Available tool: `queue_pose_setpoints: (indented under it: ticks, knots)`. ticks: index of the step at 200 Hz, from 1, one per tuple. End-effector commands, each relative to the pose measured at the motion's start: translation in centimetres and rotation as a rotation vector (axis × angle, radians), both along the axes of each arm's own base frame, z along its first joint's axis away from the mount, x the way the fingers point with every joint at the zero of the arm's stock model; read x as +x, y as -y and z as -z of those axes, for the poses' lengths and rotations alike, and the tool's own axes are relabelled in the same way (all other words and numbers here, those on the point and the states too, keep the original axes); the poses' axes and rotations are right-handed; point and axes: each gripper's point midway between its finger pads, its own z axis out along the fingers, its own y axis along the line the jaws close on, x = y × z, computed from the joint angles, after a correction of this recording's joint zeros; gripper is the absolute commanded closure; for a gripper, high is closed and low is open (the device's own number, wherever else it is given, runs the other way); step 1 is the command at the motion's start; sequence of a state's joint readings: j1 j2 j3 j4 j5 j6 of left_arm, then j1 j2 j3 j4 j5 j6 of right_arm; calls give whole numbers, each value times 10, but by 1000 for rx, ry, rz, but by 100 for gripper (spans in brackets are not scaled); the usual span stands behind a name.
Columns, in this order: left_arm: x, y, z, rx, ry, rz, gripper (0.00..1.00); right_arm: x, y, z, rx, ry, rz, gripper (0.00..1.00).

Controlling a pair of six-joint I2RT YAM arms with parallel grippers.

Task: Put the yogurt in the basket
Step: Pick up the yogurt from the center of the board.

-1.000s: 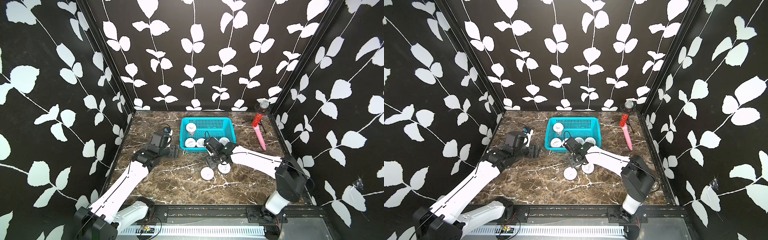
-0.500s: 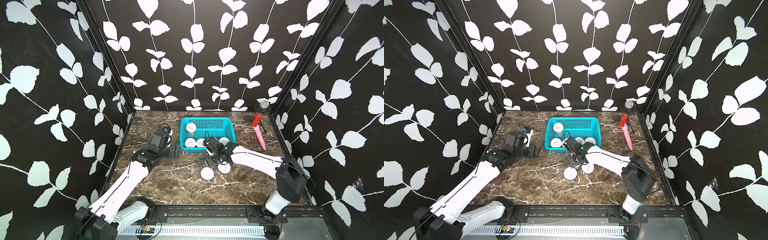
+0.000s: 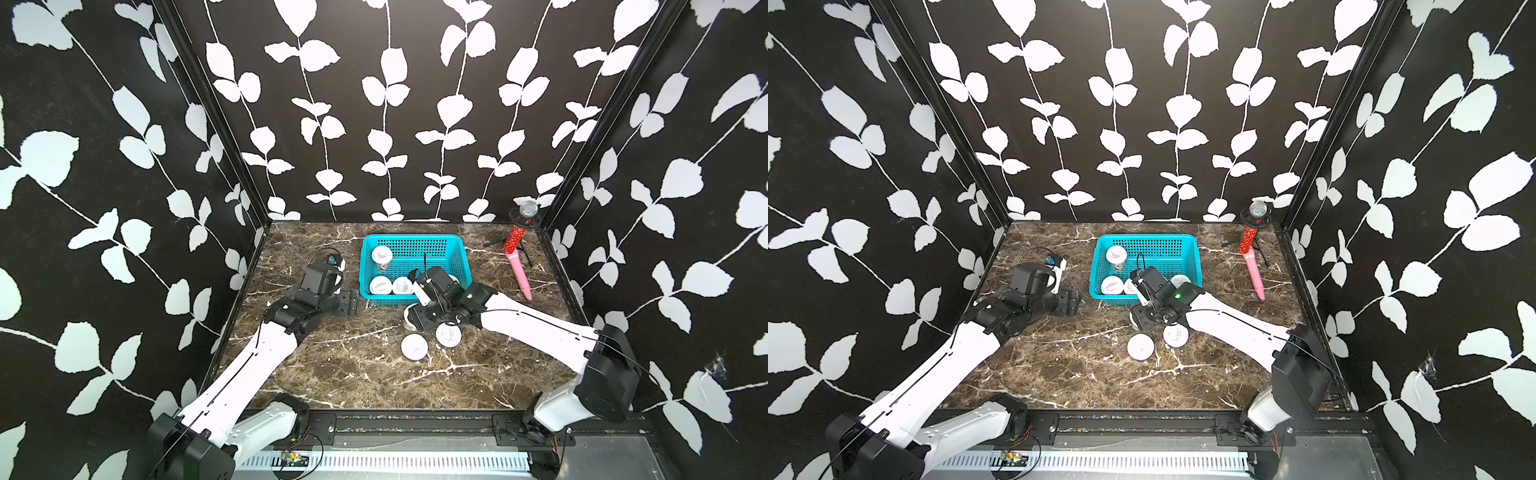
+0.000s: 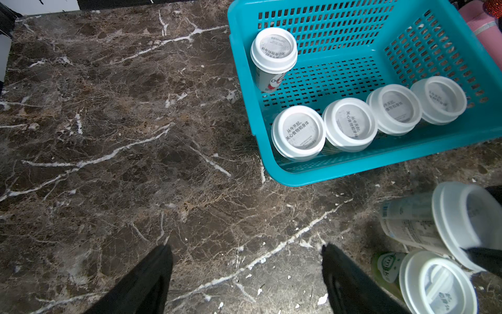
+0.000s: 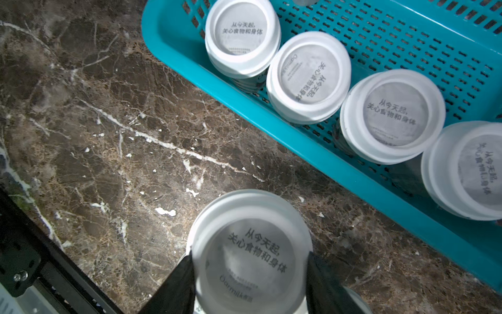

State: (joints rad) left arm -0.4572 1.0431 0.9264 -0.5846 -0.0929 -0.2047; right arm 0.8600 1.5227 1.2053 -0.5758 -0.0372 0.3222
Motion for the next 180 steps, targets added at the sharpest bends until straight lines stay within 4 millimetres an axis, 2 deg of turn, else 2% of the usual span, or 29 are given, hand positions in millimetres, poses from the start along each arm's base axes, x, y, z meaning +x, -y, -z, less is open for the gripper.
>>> queue_pose_setpoints:
  ticks: [1,43,83,91,95,126,166,172,175,180]
  knots:
    - [-4,-3,-1,8,0,6,14,5,-11,-33,112,46,-28,45]
    - [-4,-3,-1,10,1,6,14,13,-11,-60,212,66,-28,45]
    - [-4,-4,-1,11,1,5,14,30,-12,-91,280,116,-21,45]
    - [-4,-4,-1,11,2,6,14,34,-9,-90,278,116,-11,45]
    - [-4,-4,-1,13,0,6,14,39,-11,-104,298,139,-9,45]
    - [-4,-5,-1,14,3,2,14,65,-6,-122,311,182,33,45]
    - [-4,-4,-1,13,1,3,14,104,-1,-131,294,208,89,45]
    - [-4,-4,-1,11,3,3,14,108,2,-138,297,220,98,45]
    - [-4,-4,-1,12,2,3,14,114,0,-128,282,204,102,45]
    - [-4,-4,-1,10,3,4,14,119,0,-127,276,206,105,45]
